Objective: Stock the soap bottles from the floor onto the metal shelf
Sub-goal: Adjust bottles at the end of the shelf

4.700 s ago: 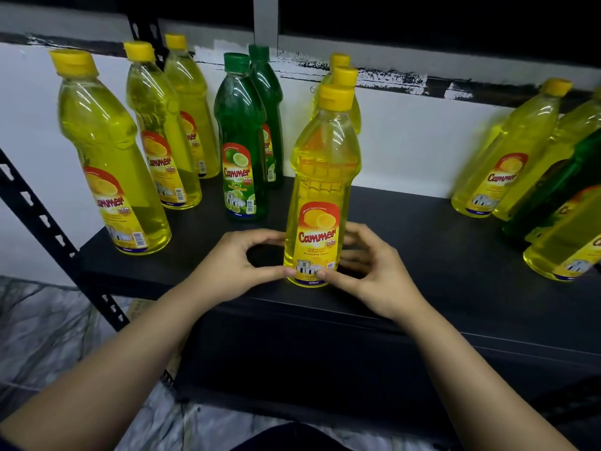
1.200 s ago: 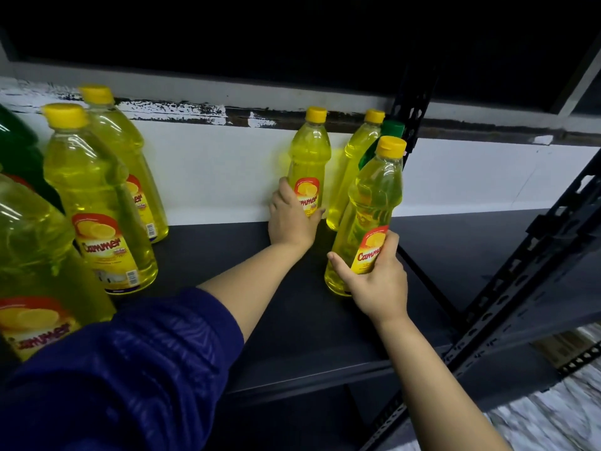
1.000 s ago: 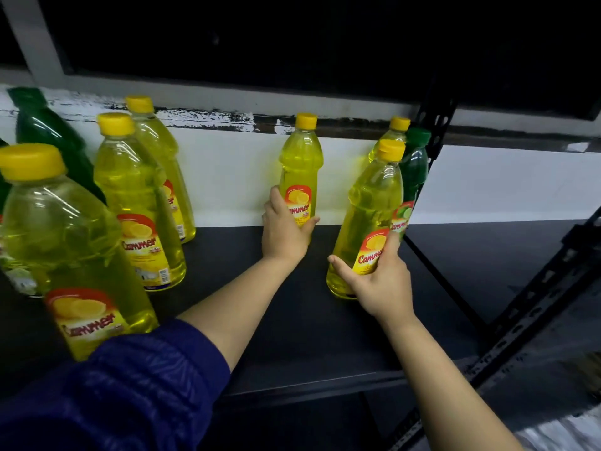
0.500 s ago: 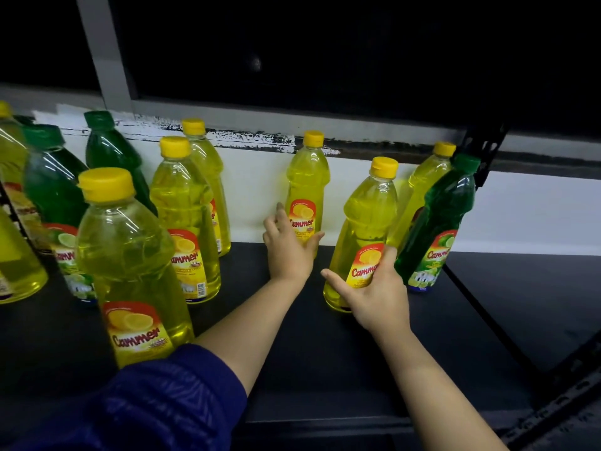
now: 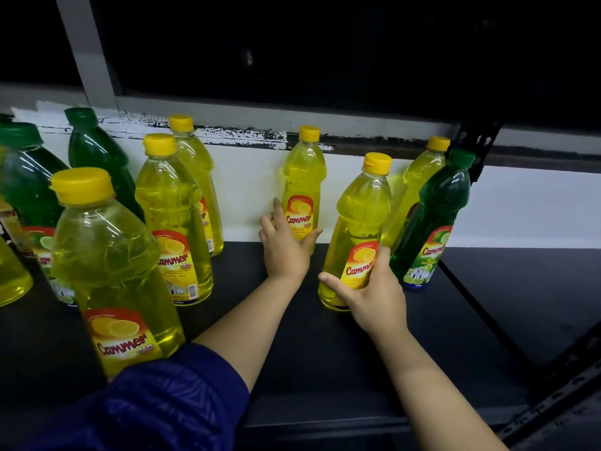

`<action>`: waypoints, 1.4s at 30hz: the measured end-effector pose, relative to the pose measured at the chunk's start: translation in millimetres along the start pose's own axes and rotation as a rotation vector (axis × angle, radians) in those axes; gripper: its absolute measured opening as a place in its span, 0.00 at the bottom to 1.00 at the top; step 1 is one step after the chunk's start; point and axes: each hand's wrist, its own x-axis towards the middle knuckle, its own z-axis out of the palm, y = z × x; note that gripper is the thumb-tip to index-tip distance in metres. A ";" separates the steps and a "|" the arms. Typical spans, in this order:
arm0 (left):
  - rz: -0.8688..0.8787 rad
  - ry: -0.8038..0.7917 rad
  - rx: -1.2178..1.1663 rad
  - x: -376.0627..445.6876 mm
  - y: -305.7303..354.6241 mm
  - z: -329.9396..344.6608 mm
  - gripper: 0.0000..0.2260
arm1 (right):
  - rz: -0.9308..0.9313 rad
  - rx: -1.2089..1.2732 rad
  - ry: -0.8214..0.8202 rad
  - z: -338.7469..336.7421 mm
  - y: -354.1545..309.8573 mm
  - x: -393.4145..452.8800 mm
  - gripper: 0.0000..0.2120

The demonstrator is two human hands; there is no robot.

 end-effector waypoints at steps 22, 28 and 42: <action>-0.097 -0.031 -0.106 3.3 -16.0 -6.2 0.40 | -0.058 0.270 -0.044 2.1 13.7 -0.4 0.36; -0.160 -0.138 0.048 -24.1 -5.6 -38.6 0.41 | -0.044 0.284 -0.033 2.2 9.5 -5.5 0.36; 0.123 -0.651 0.662 -160.7 -21.2 -165.3 0.34 | -0.131 0.199 -0.127 14.0 -14.7 -7.7 0.41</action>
